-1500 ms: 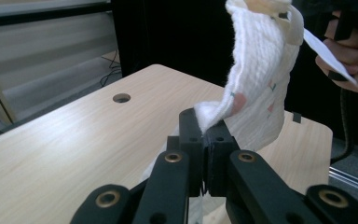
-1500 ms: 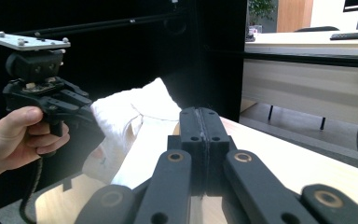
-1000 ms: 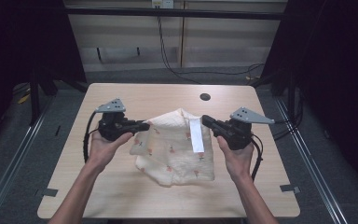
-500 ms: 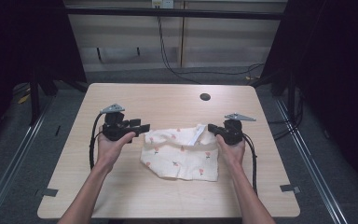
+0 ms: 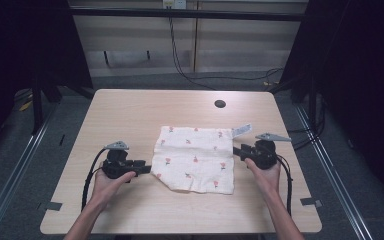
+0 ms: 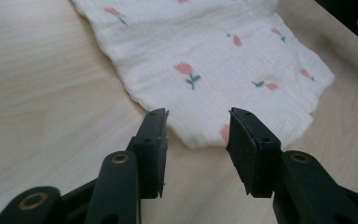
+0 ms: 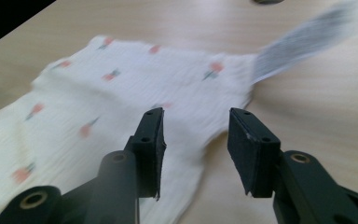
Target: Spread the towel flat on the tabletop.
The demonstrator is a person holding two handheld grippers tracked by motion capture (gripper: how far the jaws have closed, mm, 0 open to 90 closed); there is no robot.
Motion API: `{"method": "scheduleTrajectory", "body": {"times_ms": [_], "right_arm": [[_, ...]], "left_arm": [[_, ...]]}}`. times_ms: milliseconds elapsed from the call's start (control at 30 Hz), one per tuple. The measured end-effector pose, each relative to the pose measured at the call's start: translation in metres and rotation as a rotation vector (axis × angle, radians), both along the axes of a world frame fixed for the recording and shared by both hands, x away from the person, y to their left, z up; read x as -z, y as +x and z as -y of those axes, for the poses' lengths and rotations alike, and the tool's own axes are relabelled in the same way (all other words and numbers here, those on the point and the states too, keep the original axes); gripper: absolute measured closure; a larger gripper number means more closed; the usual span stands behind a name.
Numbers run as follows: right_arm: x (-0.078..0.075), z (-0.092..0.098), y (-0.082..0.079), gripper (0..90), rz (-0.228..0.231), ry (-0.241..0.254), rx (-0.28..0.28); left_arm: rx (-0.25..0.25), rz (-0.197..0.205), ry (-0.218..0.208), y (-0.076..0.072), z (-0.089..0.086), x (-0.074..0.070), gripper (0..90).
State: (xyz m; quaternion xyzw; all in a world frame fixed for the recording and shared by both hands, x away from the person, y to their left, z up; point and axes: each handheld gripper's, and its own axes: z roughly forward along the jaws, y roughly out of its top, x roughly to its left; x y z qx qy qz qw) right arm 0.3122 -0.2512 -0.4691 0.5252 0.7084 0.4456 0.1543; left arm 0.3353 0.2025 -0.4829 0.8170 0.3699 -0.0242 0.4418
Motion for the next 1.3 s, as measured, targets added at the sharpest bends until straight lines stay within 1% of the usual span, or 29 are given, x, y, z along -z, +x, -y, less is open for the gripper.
{"method": "scheduleTrajectory", "body": {"times_ms": [33,67,133,167,200,233,267,300,333,367,400,467,500,533,567,633,733,800,867,933,967,1000,1033,1100,1167,1200,1233,1267,1300], "right_arm": [[-0.001,-0.003,-0.006,59.1,-0.002,-0.010,-0.020],[0.000,-0.010,-0.021,60.6,-0.013,-0.008,-0.086],[0.001,-0.016,-0.031,61.4,-0.016,-0.020,-0.131],[0.001,-0.016,-0.031,61.4,-0.016,-0.020,-0.131],[0.005,-0.021,-0.040,62.1,-0.031,-0.035,-0.178],[0.008,-0.023,-0.044,62.0,-0.038,-0.047,-0.189],[0.012,-0.025,-0.045,62.1,-0.048,-0.051,-0.203],[0.015,-0.026,-0.045,62.0,-0.061,-0.046,-0.220],[0.017,-0.027,-0.045,62.0,-0.068,-0.055,-0.223],[0.017,-0.027,-0.045,62.0,-0.068,-0.055,-0.223],[0.019,-0.029,-0.045,62.5,-0.068,-0.064,-0.228],[0.024,-0.031,-0.044,64.0,-0.079,-0.091,-0.240],[0.027,-0.031,-0.043,65.0,-0.090,-0.108,-0.248],[0.027,-0.031,-0.043,66.2,-0.090,-0.119,-0.245],[0.027,-0.031,-0.043,66.2,-0.090,-0.119,-0.245],[0.028,-0.030,-0.042,68.3,-0.092,-0.123,-0.246],[0.033,-0.030,-0.040,69.3,-0.109,-0.135,-0.243],[0.033,-0.030,-0.040,69.3,-0.109,-0.135,-0.242],[0.033,-0.031,-0.040,69.6,-0.108,-0.137,-0.242],[0.033,-0.030,-0.038,70.7,-0.108,-0.124,-0.244],[0.033,-0.030,-0.038,70.7,-0.108,-0.124,-0.244],[0.034,-0.030,-0.038,70.7,-0.107,-0.124,-0.244],[0.034,-0.030,-0.038,70.5,-0.106,-0.126,-0.244],[0.034,-0.030,-0.038,70.4,-0.106,-0.124,-0.244],[0.034,-0.030,-0.038,70.4,-0.105,-0.123,-0.245],[0.034,-0.030,-0.039,70.3,-0.107,-0.122,-0.243],[0.034,-0.030,-0.039,70.3,-0.107,-0.122,-0.243],[0.034,-0.030,-0.039,70.1,-0.105,-0.122,-0.244],[0.034,-0.030,-0.039,70.0,-0.105,-0.123,-0.245]], "left_arm": [[0.000,-0.004,0.002,-0.003,0.001,0.002,56.3],[0.006,-0.004,-0.002,-0.003,0.001,0.004,54.1],[-0.006,-0.013,-0.018,-0.002,0.004,0.008,51.5],[-0.006,-0.013,-0.018,-0.002,0.004,0.008,49.8],[-0.014,-0.020,0.005,0.001,0.008,0.012,49.7],[-0.016,-0.036,0.019,0.002,0.011,0.014,49.8],[-0.030,-0.042,0.046,0.003,0.014,0.015,50.7],[-0.033,-0.041,0.056,0.004,0.016,0.016,52.3],[-0.014,-0.054,0.027,0.005,0.018,0.017,60.0],[-0.014,-0.054,0.027,0.005,0.018,0.017,66.1],[0.004,-0.056,0.015,0.005,0.019,0.017,66.1],[0.067,-0.049,-0.005,0.004,0.024,0.015,84.4],[0.070,-0.042,-0.014,0.004,0.026,0.012,89.4],[0.065,-0.051,-0.041,0.005,0.025,0.010,89.8],[0.065,-0.051,-0.041,0.005,0.025,0.010,90.0],[0.057,-0.056,-0.117,0.008,0.022,0.004,90.0],[0.044,-0.036,-0.143,0.009,0.019,-0.003,90.0],[0.032,-0.037,-0.166,0.010,0.017,-0.005,90.0],[0.033,-0.042,-0.216,0.012,0.015,-0.007,90.0],[0.055,-0.046,-0.264,0.015,0.018,-0.011,90.0],[0.055,-0.046,-0.264,0.015,0.018,-0.011,90.0],[0.052,-0.041,-0.229,0.016,0.021,-0.011,90.0],[0.049,-0.044,-0.176,0.015,0.023,-0.009,88.7],[0.038,-0.039,-0.127,0.012,0.018,-0.005,77.7],[0.041,-0.039,-0.129,0.011,0.013,-0.003,71.7],[0.040,-0.041,-0.127,0.006,0.004,-0.001,68.2],[0.040,-0.041,-0.127,0.006,0.004,-0.001,64.8],[0.060,-0.027,-0.080,0.002,-0.001,0.002,60.9],[0.058,-0.029,-0.063,0.000,-0.003,0.004,59.1]]}}
